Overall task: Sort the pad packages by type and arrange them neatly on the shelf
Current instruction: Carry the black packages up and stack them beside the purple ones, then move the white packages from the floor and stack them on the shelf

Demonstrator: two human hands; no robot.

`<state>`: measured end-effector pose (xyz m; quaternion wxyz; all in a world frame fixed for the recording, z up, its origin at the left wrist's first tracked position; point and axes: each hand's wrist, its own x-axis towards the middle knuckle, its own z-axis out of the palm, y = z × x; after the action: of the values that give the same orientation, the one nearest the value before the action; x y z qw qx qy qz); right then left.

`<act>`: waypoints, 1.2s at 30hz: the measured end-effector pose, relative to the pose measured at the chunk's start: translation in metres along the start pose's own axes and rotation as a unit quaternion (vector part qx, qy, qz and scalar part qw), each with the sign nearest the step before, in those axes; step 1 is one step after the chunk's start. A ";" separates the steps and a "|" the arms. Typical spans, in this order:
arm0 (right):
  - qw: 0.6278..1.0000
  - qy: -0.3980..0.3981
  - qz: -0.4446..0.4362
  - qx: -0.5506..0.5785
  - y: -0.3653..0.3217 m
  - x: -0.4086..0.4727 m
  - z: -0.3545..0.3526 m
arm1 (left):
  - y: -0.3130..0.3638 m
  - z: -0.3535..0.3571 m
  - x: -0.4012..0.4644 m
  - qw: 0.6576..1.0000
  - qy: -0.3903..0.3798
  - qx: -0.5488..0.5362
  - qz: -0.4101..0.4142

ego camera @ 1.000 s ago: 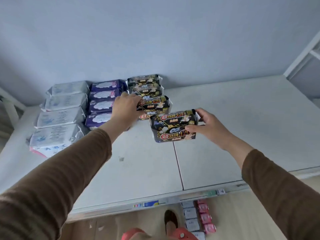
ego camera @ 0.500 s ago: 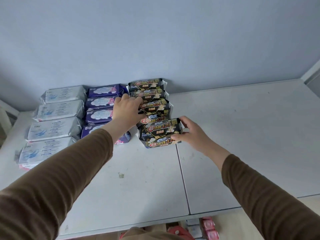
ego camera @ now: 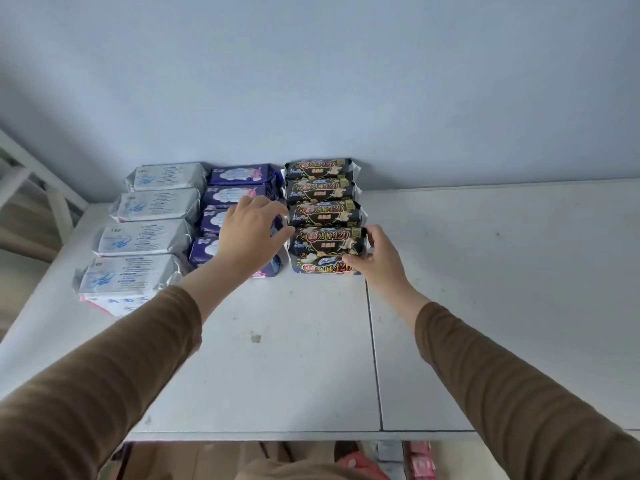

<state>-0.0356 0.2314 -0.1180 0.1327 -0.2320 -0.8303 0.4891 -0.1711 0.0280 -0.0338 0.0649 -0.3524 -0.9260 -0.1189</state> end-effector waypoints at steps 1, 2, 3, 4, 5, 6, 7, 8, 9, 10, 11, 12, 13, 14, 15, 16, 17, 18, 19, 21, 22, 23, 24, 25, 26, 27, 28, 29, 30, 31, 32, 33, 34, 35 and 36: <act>1.000 0.005 0.000 -0.010 0.000 -0.001 0.000 | 0.001 -0.001 -0.006 1.000 -0.001 0.001 -0.001; 1.000 0.012 0.002 -0.020 0.000 -0.002 0.000 | 0.002 -0.002 -0.013 1.000 -0.003 0.000 -0.003; 0.999 0.019 0.003 -0.027 -0.001 -0.005 -0.002 | 0.004 -0.002 -0.020 1.000 -0.005 -0.002 -0.004; 0.999 0.026 0.002 -0.031 -0.003 -0.009 -0.005 | 0.006 -0.003 -0.027 1.000 -0.007 -0.008 -0.004; 0.999 0.031 -0.002 -0.038 -0.005 -0.013 -0.009 | 0.008 -0.004 -0.035 1.000 -0.008 -0.015 -0.003; 0.998 0.032 -0.008 -0.049 -0.008 -0.019 -0.014 | 0.012 -0.005 -0.043 1.000 -0.008 -0.024 -0.001; 0.997 0.032 -0.014 -0.065 -0.011 -0.026 -0.019 | 0.015 -0.006 -0.052 0.999 -0.009 -0.031 0.003; 0.996 0.029 -0.020 -0.084 -0.015 -0.035 -0.024 | 0.018 -0.007 -0.060 0.999 -0.011 -0.035 0.009; 0.994 0.026 -0.026 -0.103 -0.019 -0.046 -0.029 | 0.021 -0.009 -0.070 0.999 -0.016 -0.038 0.017; 0.992 0.020 -0.031 -0.122 -0.022 -0.058 -0.035 | 0.025 -0.009 -0.079 0.999 -0.023 -0.040 0.025; 0.990 0.012 -0.033 -0.139 -0.025 -0.073 -0.039 | 0.028 -0.009 -0.090 0.998 -0.029 -0.042 0.034; 0.987 0.002 -0.033 -0.154 -0.028 -0.089 -0.043 | 0.032 -0.009 -0.101 0.998 -0.035 -0.043 0.043; 0.986 -0.008 -0.033 -0.166 -0.030 -0.106 -0.047 | 0.036 -0.009 -0.113 0.997 -0.040 -0.046 0.049; 0.984 -0.017 -0.034 -0.175 -0.032 -0.126 -0.050 | 0.041 -0.008 -0.127 0.996 -0.045 -0.050 0.054; 0.982 -0.022 -0.037 -0.186 -0.034 -0.146 -0.051 | 0.045 -0.007 -0.143 0.996 -0.048 -0.055 0.059; 0.979 -0.025 -0.041 -0.198 -0.035 -0.167 -0.052 | 0.049 -0.006 -0.160 0.995 -0.049 -0.059 0.064; 0.976 -0.026 -0.044 -0.210 -0.035 -0.189 -0.052 | 0.053 -0.005 -0.178 0.994 -0.050 -0.062 0.072; 0.974 -0.027 -0.044 -0.220 -0.034 -0.212 -0.052 | 0.057 -0.004 -0.197 0.993 -0.052 -0.065 0.080; 0.973 -0.027 -0.044 -0.224 -0.032 -0.235 -0.051 | 0.059 -0.003 -0.217 0.993 -0.052 -0.070 0.086; 0.973 -0.020 -0.044 -0.226 -0.024 -0.279 -0.049 | 0.066 0.001 -0.255 0.991 -0.050 -0.082 0.092; 0.972 -0.016 -0.038 -0.230 -0.018 -0.300 -0.048 | 0.070 0.005 -0.274 0.990 -0.050 -0.090 0.092; 0.971 -0.014 -0.029 -0.237 -0.009 -0.320 -0.047 | 0.075 0.009 -0.292 0.989 -0.054 -0.101 0.090; 0.969 -0.016 -0.017 -0.245 0.001 -0.340 -0.047 | 0.079 0.015 -0.310 0.988 -0.063 -0.114 0.087; 0.968 -0.019 -0.005 -0.250 0.012 -0.358 -0.047 | 0.085 0.022 -0.326 0.986 -0.074 -0.126 0.084; 0.967 -0.024 0.007 -0.252 0.024 -0.376 -0.049 | 0.090 0.030 -0.341 0.984 -0.086 -0.134 0.081; 0.967 -0.033 0.020 -0.252 0.036 -0.392 -0.051 | 0.095 0.038 -0.355 0.982 -0.100 -0.139 0.079; 0.967 -0.043 0.034 -0.251 0.049 -0.406 -0.054 | 0.101 0.048 -0.369 0.980 -0.114 -0.142 0.076; 0.966 -0.053 0.050 -0.250 0.063 -0.419 -0.056 | 0.106 0.059 -0.382 0.979 -0.128 -0.142 0.071; 0.964 -0.062 0.068 -0.248 0.078 -0.430 -0.059 | 0.112 0.070 -0.395 0.978 -0.142 -0.139 0.064; 0.963 -0.071 0.088 -0.246 0.092 -0.440 -0.061 | 0.118 0.082 -0.407 0.976 -0.159 -0.137 0.056; 0.961 -0.080 0.107 -0.243 0.107 -0.449 -0.062 | 0.124 0.095 -0.419 0.974 -0.177 -0.136 0.047; 0.958 -0.090 0.124 -0.242 0.122 -0.457 -0.063 | 0.131 0.108 -0.431 0.971 -0.196 -0.134 0.039; 0.955 -0.101 0.136 -0.243 0.138 -0.464 -0.064 | 0.138 0.122 -0.443 0.967 -0.214 -0.132 0.032; 0.952 -0.113 0.145 -0.246 0.154 -0.472 -0.064 | 0.145 0.136 -0.455 0.964 -0.231 -0.129 0.024; 0.949 -0.125 0.155 -0.246 0.172 -0.480 -0.064 | 0.153 0.152 -0.466 0.960 -0.248 -0.128 0.015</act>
<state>0.4483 0.1040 -0.2341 -0.1107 -0.3205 -0.8886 0.3089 0.2724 -0.1176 -0.2487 -0.2105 -0.3900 -0.8847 -0.1444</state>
